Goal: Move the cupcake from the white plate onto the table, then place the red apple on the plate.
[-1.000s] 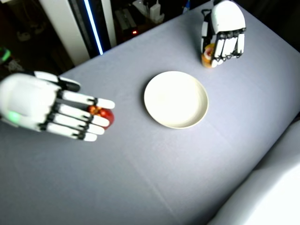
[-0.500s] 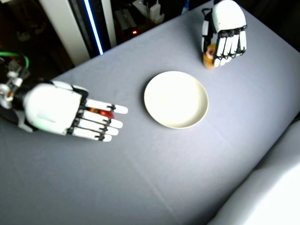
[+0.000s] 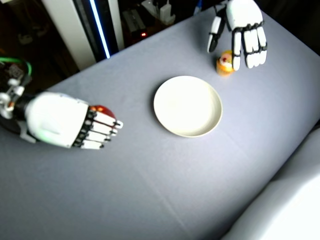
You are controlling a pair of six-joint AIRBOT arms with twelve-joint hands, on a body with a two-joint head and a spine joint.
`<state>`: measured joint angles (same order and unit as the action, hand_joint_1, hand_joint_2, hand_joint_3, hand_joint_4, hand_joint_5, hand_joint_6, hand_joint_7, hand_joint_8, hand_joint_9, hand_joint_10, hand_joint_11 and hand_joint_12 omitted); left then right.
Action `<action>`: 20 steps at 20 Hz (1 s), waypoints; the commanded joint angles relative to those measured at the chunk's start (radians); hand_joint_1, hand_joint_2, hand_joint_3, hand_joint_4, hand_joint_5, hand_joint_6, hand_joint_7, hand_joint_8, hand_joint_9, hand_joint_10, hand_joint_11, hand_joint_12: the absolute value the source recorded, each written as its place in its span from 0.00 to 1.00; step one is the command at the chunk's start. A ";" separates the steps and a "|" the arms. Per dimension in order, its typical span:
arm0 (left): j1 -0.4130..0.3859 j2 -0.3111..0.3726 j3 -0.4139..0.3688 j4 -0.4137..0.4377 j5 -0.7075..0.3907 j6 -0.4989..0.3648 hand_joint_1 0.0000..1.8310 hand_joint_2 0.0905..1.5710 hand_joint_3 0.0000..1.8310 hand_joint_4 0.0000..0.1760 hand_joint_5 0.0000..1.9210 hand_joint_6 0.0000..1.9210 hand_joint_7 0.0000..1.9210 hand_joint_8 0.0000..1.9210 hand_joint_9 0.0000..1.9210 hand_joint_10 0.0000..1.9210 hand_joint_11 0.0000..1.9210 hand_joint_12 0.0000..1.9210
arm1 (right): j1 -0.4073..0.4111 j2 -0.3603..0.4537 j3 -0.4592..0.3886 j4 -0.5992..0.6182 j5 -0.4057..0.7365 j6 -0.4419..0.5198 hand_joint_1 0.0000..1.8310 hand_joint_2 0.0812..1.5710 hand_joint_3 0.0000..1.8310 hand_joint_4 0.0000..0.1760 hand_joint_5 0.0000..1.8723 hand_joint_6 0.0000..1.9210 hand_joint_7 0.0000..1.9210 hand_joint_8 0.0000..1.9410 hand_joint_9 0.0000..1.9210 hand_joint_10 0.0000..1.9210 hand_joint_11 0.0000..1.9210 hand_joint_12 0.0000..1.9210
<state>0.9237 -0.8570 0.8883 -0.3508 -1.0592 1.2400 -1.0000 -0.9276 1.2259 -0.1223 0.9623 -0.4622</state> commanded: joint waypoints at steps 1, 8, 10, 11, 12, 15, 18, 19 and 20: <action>0.001 0.013 -0.004 0.018 -0.179 0.001 0.44 0.52 0.00 0.97 0.01 0.00 0.00 0.00 0.00 0.00 0.00 0.00 | 0.039 -0.001 0.001 0.010 0.161 0.007 0.75 0.70 0.00 0.00 0.56 0.36 0.47 0.60 0.44 0.70 0.36 0.76; 0.014 0.020 -0.027 0.047 -0.271 -0.027 0.43 0.50 0.00 1.00 0.00 0.00 0.00 0.00 0.00 0.00 0.04 0.02 | 0.360 -0.206 0.147 -0.219 0.030 0.081 0.70 0.71 0.00 0.00 0.57 0.30 0.46 0.71 0.46 0.68 0.39 0.79; 0.013 0.017 -0.026 0.048 -0.272 -0.028 0.42 0.50 0.00 0.97 0.00 0.00 0.00 0.00 0.00 0.00 0.03 0.02 | 0.421 -0.292 0.219 -0.320 -0.052 0.172 0.74 0.71 0.00 0.00 0.57 0.30 0.47 0.68 0.42 0.73 0.33 0.77; 0.013 0.017 -0.026 0.048 -0.272 -0.029 0.42 0.49 0.00 1.00 0.00 0.00 0.00 0.00 0.00 0.00 0.02 0.01 | 0.433 -0.322 0.239 -0.335 -0.079 0.176 0.75 0.71 0.00 0.00 0.53 0.41 0.48 0.62 0.42 0.72 0.34 0.77; 0.012 0.017 -0.026 0.048 -0.274 -0.032 0.43 0.48 0.00 1.00 0.00 0.00 0.00 0.00 0.00 0.00 0.02 0.02 | 0.444 -0.344 0.252 -0.344 -0.098 0.176 0.75 0.69 0.00 0.00 0.56 0.35 0.49 0.56 0.47 0.68 0.45 0.69; 0.005 0.009 -0.020 0.051 -0.271 -0.033 0.43 0.49 0.00 1.00 0.00 0.00 0.00 0.00 0.00 0.00 0.02 0.02 | 0.484 -0.404 0.291 -0.392 -0.171 0.174 0.76 0.67 0.00 0.00 0.59 0.33 0.52 0.48 0.51 0.61 0.48 0.57; 0.002 0.001 -0.017 0.051 -0.274 -0.037 0.44 0.49 0.00 1.00 0.00 0.00 0.00 0.00 0.00 0.00 0.03 0.02 | 0.490 -0.414 0.293 -0.392 -0.179 0.157 0.55 0.54 0.00 0.69 0.17 0.00 0.18 0.03 0.28 0.11 0.13 0.55; 0.003 -0.001 -0.018 0.051 -0.281 -0.039 0.45 0.49 0.00 1.00 0.00 0.00 0.00 0.00 0.00 0.00 0.02 0.02 | 0.496 -0.414 0.291 -0.391 -0.179 0.157 0.50 0.50 0.00 0.94 0.06 0.00 0.08 0.01 0.19 0.03 0.05 0.55; 0.005 0.000 -0.020 0.051 -0.287 -0.042 0.45 0.49 0.00 1.00 0.00 0.00 0.00 0.00 0.00 0.00 0.01 0.02 | 0.496 -0.411 0.286 -0.382 -0.177 0.154 0.49 0.50 0.00 0.99 0.01 0.00 0.02 0.00 0.04 0.04 0.01 0.11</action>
<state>0.9360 -0.8577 0.8642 -0.3164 -1.2110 1.2018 -0.5198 -1.3418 1.5124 -0.5392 0.6743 -0.3107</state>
